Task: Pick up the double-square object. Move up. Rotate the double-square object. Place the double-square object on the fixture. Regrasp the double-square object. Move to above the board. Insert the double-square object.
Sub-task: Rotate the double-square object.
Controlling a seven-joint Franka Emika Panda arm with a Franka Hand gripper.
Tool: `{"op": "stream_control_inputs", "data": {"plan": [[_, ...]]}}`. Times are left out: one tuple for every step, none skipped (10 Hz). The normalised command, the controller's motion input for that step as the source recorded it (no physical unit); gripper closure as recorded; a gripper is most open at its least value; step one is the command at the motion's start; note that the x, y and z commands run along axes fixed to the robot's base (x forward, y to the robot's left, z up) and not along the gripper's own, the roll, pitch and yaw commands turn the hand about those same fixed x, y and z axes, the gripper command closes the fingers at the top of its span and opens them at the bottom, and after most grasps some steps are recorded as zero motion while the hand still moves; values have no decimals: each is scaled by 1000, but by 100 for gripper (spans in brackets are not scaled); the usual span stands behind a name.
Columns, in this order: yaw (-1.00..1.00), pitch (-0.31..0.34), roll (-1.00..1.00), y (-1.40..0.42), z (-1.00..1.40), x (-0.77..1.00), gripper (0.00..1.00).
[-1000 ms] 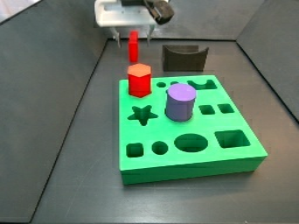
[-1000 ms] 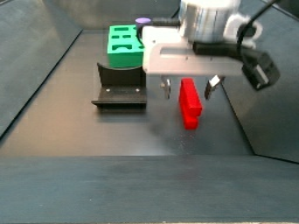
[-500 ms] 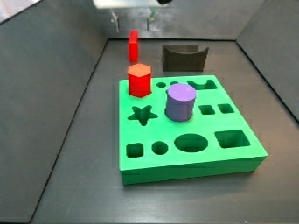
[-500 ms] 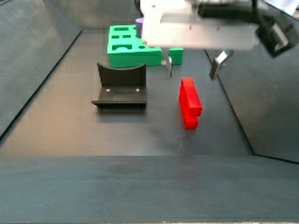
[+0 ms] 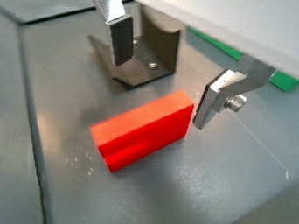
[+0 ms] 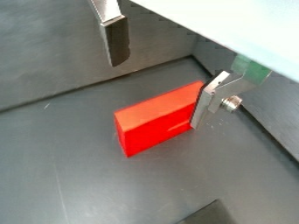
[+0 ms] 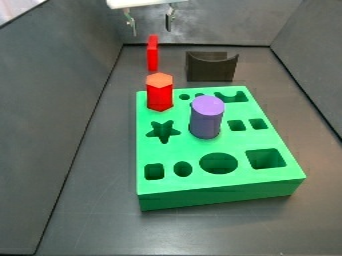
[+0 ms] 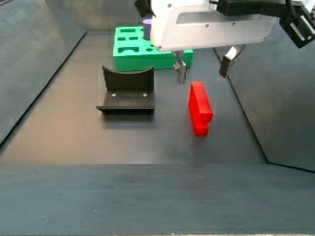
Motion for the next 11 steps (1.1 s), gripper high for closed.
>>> {"op": "stream_control_inputs", "data": {"plan": [[1000, -2, 3, 11, -69, 34, 0], [1000, -2, 3, 9, -60, 31, 0], [1000, -3, 4, 9, -52, 32, 0], [1000, -3, 4, 9, -45, 29, 0], [1000, -3, 4, 8, -43, 29, 0], [1000, -3, 4, 8, -41, 29, 0], [1000, -4, 4, 8, -39, 29, 0], [1000, -4, 4, 8, -39, 29, 0], [1000, -4, 5, 8, -38, 29, 0], [1000, -4, 5, 7, -38, 29, 0], [1000, -4, 5, 7, -37, 29, 0]]}}
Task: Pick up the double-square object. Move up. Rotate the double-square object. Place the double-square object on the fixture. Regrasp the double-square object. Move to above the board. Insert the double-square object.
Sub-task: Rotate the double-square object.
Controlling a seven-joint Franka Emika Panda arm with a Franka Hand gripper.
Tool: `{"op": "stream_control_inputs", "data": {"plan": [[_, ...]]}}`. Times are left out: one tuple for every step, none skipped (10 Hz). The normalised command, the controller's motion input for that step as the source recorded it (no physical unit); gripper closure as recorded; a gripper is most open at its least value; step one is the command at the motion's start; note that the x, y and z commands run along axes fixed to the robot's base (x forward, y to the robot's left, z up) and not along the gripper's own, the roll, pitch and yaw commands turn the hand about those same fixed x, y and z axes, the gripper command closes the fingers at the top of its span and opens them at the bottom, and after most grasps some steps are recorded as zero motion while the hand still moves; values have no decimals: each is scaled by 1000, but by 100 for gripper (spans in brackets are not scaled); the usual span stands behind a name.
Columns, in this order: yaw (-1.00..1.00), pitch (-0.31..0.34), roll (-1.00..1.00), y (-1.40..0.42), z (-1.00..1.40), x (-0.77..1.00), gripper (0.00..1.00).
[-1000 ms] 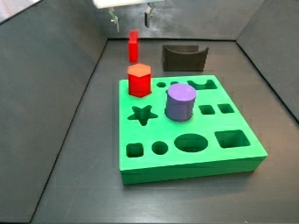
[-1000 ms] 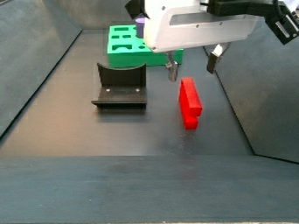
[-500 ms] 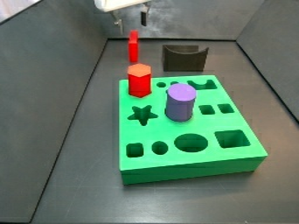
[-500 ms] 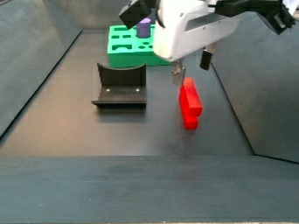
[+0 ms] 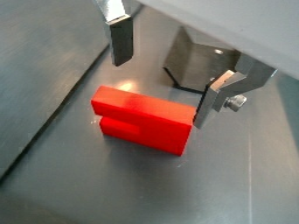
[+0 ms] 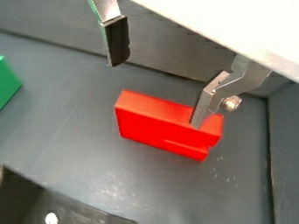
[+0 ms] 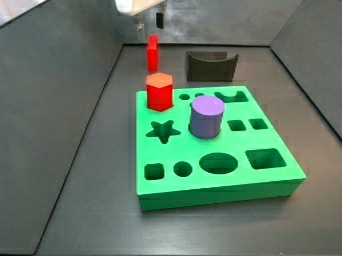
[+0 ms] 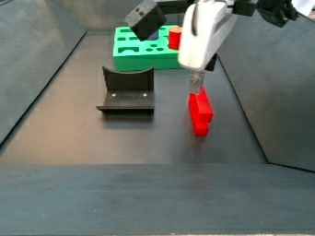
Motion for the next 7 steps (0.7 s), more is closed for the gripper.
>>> {"op": "stream_control_inputs", "data": {"plan": [[1000, -4, 5, 7, -37, 29, 0], [1000, -5, 5, 7, -37, 29, 0], [1000, -5, 6, 7, -37, 29, 0], [1000, -5, 6, 7, -37, 29, 0], [1000, -5, 6, 7, -37, 29, 0], [1000, -5, 6, 7, -37, 29, 0], [1000, -6, 6, 7, -37, 29, 0]]}}
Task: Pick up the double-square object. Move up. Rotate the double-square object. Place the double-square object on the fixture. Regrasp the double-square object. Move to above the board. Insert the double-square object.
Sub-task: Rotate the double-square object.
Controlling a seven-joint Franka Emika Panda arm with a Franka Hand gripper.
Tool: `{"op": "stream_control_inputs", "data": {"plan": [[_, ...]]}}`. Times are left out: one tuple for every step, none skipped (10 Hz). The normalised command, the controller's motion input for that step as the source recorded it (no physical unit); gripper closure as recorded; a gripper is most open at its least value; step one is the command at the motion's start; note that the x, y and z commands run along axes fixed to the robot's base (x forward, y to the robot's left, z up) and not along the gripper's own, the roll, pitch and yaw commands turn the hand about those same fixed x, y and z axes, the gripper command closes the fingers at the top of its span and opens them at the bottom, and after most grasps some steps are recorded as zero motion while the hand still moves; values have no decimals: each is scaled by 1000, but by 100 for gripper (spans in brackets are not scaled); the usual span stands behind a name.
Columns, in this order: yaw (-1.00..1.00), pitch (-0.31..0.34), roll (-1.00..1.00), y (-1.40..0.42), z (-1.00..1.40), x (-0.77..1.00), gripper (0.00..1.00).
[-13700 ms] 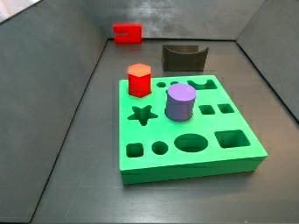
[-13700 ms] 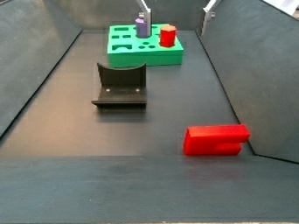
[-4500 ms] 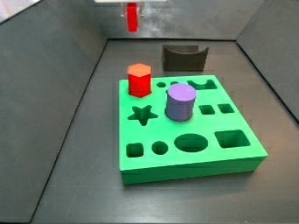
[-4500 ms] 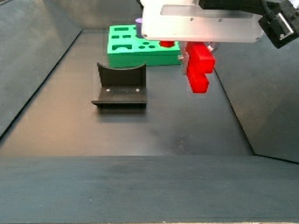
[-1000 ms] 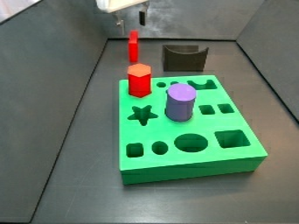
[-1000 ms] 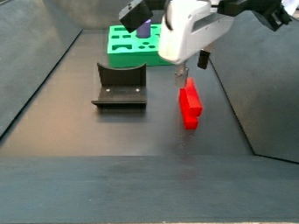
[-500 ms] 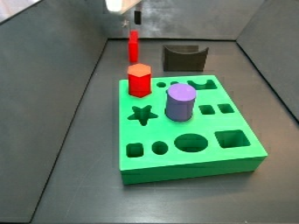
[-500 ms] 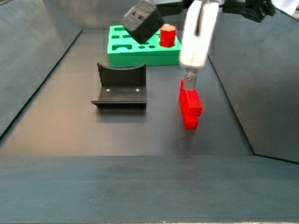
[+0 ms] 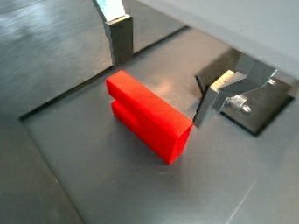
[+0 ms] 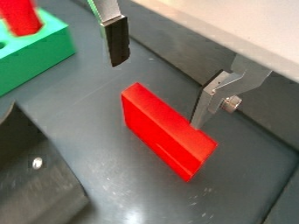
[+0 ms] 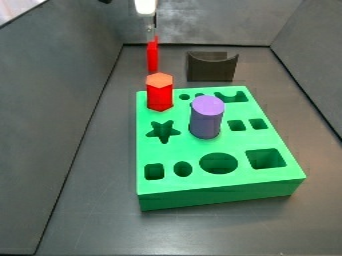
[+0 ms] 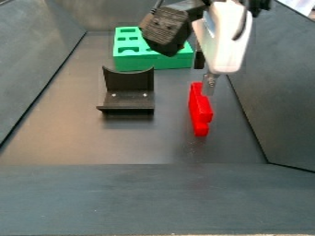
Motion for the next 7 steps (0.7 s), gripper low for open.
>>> {"op": "stream_control_inputs", "data": {"plan": [[1000, -6, 7, 7, -37, 29, 0], [1000, -6, 7, 7, -36, 29, 0], [1000, -6, 7, 6, -37, 29, 0], [1000, -7, 8, 6, -36, 30, 0], [1000, -7, 8, 6, -36, 30, 0], [1000, -8, 9, 6, -36, 30, 0], [1000, -8, 9, 6, -36, 30, 0]]}}
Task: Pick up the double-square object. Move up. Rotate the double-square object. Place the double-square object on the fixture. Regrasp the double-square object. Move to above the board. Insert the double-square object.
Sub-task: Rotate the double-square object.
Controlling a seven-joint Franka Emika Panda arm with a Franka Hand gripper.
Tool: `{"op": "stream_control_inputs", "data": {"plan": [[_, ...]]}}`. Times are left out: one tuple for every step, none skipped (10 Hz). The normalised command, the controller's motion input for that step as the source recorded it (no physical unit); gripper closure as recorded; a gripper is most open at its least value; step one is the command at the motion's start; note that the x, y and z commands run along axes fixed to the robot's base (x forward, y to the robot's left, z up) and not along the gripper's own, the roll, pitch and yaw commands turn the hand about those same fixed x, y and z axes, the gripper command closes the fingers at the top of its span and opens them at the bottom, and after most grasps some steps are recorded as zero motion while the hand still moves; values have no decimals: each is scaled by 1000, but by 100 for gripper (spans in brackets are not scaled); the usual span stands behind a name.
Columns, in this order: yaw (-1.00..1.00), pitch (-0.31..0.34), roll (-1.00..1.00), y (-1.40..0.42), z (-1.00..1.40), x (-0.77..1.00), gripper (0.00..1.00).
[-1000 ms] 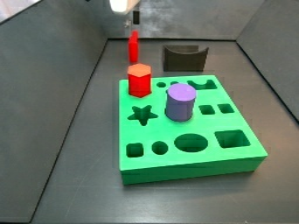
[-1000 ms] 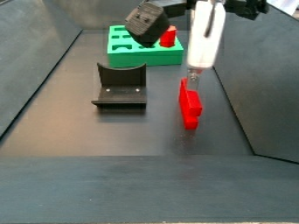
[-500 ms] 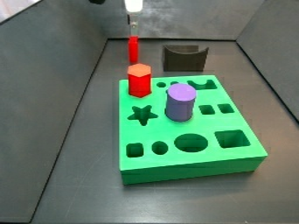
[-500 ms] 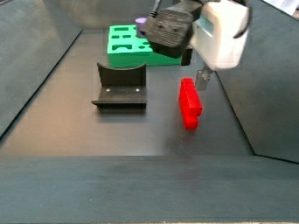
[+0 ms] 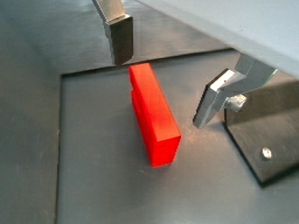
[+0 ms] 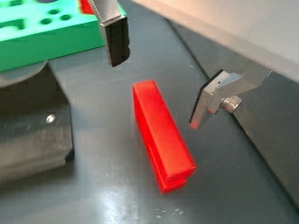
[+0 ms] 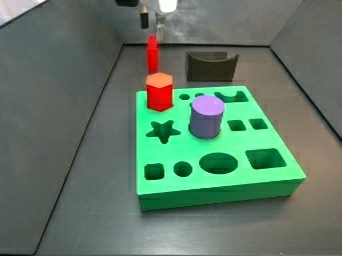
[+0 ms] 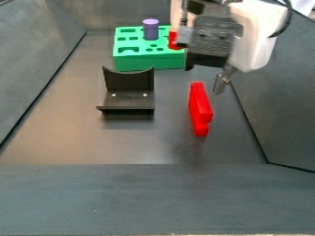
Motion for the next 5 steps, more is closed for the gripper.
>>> {"op": "stream_control_inputs", "data": {"plan": [[1000, -8, 10, 6, -36, 30, 0], [1000, -9, 11, 6, -36, 30, 0], [1000, -10, 11, 6, -36, 30, 0], [1000, -11, 13, 6, -36, 30, 0], [1000, -12, 14, 6, -36, 30, 0]]}}
